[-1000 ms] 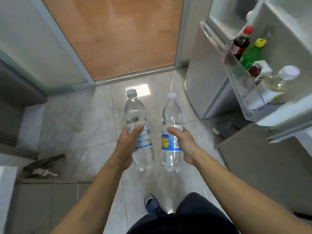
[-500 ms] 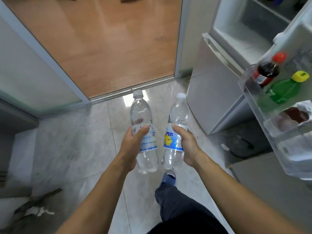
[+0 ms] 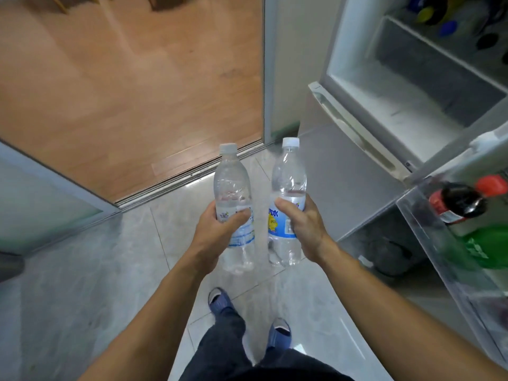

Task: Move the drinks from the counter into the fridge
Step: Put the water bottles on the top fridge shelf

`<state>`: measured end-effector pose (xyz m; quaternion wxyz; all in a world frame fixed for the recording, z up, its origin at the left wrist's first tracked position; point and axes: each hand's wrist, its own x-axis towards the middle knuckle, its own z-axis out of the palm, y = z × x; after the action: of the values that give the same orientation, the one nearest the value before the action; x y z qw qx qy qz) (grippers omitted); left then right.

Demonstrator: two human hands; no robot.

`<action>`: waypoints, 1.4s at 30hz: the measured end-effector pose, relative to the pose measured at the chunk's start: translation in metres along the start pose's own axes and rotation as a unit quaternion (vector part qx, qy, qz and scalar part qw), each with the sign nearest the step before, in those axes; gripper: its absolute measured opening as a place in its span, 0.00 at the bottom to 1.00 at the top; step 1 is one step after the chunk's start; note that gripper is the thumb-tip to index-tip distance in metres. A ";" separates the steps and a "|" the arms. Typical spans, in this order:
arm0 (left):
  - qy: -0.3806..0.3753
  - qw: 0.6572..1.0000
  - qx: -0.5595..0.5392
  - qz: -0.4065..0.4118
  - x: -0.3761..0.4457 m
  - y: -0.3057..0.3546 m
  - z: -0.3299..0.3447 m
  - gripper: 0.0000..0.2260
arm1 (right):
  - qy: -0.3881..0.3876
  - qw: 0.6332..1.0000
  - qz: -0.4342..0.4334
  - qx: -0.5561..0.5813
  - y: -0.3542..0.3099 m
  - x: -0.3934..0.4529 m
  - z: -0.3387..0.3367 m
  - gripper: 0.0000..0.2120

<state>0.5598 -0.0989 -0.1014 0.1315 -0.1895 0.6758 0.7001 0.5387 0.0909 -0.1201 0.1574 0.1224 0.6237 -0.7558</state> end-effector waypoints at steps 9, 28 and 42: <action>-0.100 0.994 -0.046 -0.018 0.154 0.065 0.003 0.19 | 0.171 0.984 -0.002 0.046 -0.040 0.105 0.016 0.28; -0.341 0.937 -0.007 -0.076 0.303 0.190 0.132 0.13 | 0.398 0.899 -0.059 0.171 -0.141 0.189 -0.047 0.16; -0.440 0.888 0.051 0.123 0.336 0.306 0.296 0.19 | 0.473 0.845 -0.231 0.096 -0.267 0.215 -0.160 0.17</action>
<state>0.0988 0.1558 0.0288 0.3376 0.2295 0.6013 0.6869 0.2345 0.2752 0.0089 -0.3478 0.3318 0.5571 -0.6772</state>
